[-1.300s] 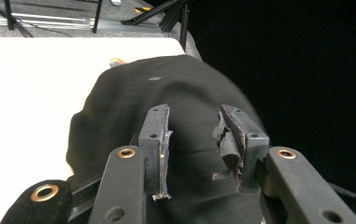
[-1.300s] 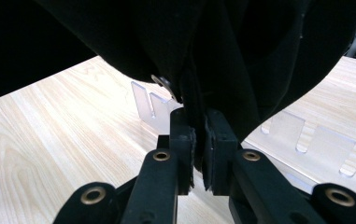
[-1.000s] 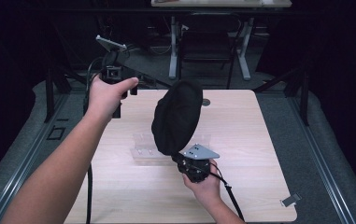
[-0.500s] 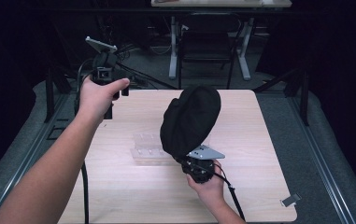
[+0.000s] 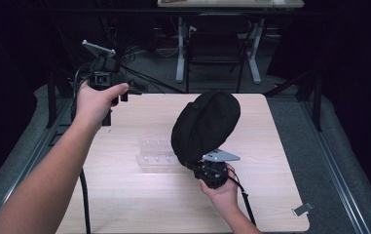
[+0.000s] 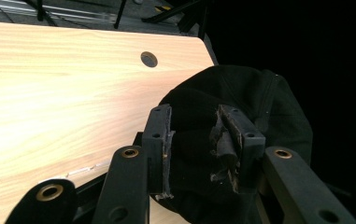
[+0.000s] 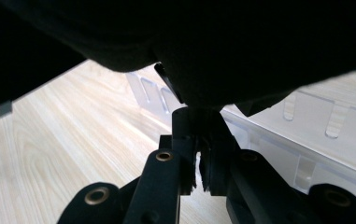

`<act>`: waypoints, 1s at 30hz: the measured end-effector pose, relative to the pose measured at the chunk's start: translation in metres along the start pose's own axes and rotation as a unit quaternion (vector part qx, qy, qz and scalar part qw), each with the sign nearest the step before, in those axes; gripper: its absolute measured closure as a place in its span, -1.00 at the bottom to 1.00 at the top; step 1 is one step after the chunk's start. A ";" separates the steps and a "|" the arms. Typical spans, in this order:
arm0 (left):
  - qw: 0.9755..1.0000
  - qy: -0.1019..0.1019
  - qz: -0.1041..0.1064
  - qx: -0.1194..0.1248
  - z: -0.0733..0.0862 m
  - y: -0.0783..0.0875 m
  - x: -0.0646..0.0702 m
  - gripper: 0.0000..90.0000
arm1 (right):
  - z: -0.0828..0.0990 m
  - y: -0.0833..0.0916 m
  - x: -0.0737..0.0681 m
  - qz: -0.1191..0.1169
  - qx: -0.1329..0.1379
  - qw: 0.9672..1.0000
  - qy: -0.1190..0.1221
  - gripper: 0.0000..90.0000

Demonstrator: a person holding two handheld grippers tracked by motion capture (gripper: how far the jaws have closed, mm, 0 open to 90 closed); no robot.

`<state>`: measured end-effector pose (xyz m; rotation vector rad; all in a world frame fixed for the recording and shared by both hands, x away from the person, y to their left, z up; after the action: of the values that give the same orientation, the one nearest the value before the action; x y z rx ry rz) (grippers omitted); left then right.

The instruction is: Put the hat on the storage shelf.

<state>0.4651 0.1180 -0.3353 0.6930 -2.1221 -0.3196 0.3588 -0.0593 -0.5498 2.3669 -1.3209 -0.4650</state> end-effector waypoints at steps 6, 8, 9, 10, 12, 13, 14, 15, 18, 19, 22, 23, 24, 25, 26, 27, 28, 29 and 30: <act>1.000 0.006 0.001 0.001 0.000 0.002 -0.002 0.46 | 0.001 -0.002 0.000 0.010 -0.009 0.997 0.078 0.89; 1.000 0.005 -0.001 0.001 0.001 0.003 -0.004 0.46 | 0.011 -0.009 0.003 0.014 -0.038 0.993 0.110 0.89; 1.000 0.007 -0.001 0.003 0.001 0.004 -0.005 0.46 | 0.015 -0.012 0.005 0.013 -0.039 0.993 0.112 0.89; 1.000 0.007 -0.002 0.004 0.000 0.005 -0.005 0.46 | 0.013 -0.013 0.009 0.008 -0.032 0.996 0.077 0.89; 1.000 0.010 -0.002 0.004 0.000 0.006 -0.006 0.46 | 0.011 -0.013 0.010 0.000 -0.033 0.998 0.058 0.89; 1.000 0.009 -0.002 0.004 0.000 0.007 -0.007 0.46 | 0.011 -0.014 0.008 0.004 -0.031 0.997 0.063 0.89; 1.000 0.009 -0.002 0.004 0.001 0.007 -0.007 0.46 | 0.011 -0.014 0.007 0.005 -0.030 0.997 0.067 0.89; 1.000 0.010 -0.003 0.004 0.001 0.007 -0.008 0.47 | 0.011 -0.014 0.005 0.009 -0.030 0.997 0.072 0.89; 1.000 0.008 -0.003 0.003 0.002 0.007 -0.009 0.46 | 0.011 -0.014 0.003 0.014 -0.025 0.997 0.075 0.88; 1.000 0.010 -0.002 0.003 0.003 0.007 -0.010 0.46 | 0.011 -0.014 0.003 0.015 -0.023 0.997 0.074 0.88; 1.000 0.013 -0.004 0.005 0.004 0.008 -0.014 0.45 | 0.011 -0.014 0.003 0.020 -0.027 0.997 0.072 0.85; 1.000 0.014 -0.007 0.008 0.004 0.008 -0.017 0.42 | 0.012 -0.013 0.004 0.025 -0.026 0.997 0.074 0.75; 1.000 0.014 -0.007 0.008 0.004 0.008 -0.017 0.42 | 0.012 -0.013 0.004 0.025 -0.026 0.997 0.074 0.75; 1.000 0.016 -0.008 0.007 0.005 0.009 -0.019 0.42 | 0.013 -0.012 0.003 0.023 -0.026 0.997 0.072 0.73; 1.000 0.017 -0.009 0.005 0.006 0.010 -0.022 0.41 | 0.013 -0.011 0.004 0.025 -0.027 0.996 0.075 0.72; 1.000 0.020 -0.010 0.007 0.008 0.011 -0.026 0.41 | 0.014 -0.010 0.004 0.027 -0.028 0.996 0.079 0.70; 1.000 0.021 -0.009 0.006 0.009 0.012 -0.028 0.40 | 0.015 -0.009 0.003 0.027 -0.027 0.996 0.080 0.65; 1.000 0.026 -0.011 0.007 0.012 0.014 -0.035 0.39 | 0.015 -0.005 0.004 0.029 -0.029 0.996 0.083 0.63; 1.000 0.026 -0.011 0.007 0.012 0.014 -0.035 0.39 | 0.015 -0.005 0.004 0.029 -0.029 0.996 0.083 0.63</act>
<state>0.4669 0.1495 -0.3595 0.7251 -2.0706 -0.2946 0.3575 -0.0626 -0.5661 2.2603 -1.2788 -0.2780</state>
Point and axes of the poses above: each handheld gripper's, and its own axes: y roughly backward along the jaws, z roughly out of its underside, x roughly to its right, the point moved 9 cm from there along -y, roughly forward along the jaws, and after that the axes turned 13 degrees about z, right-handed, at the moved point
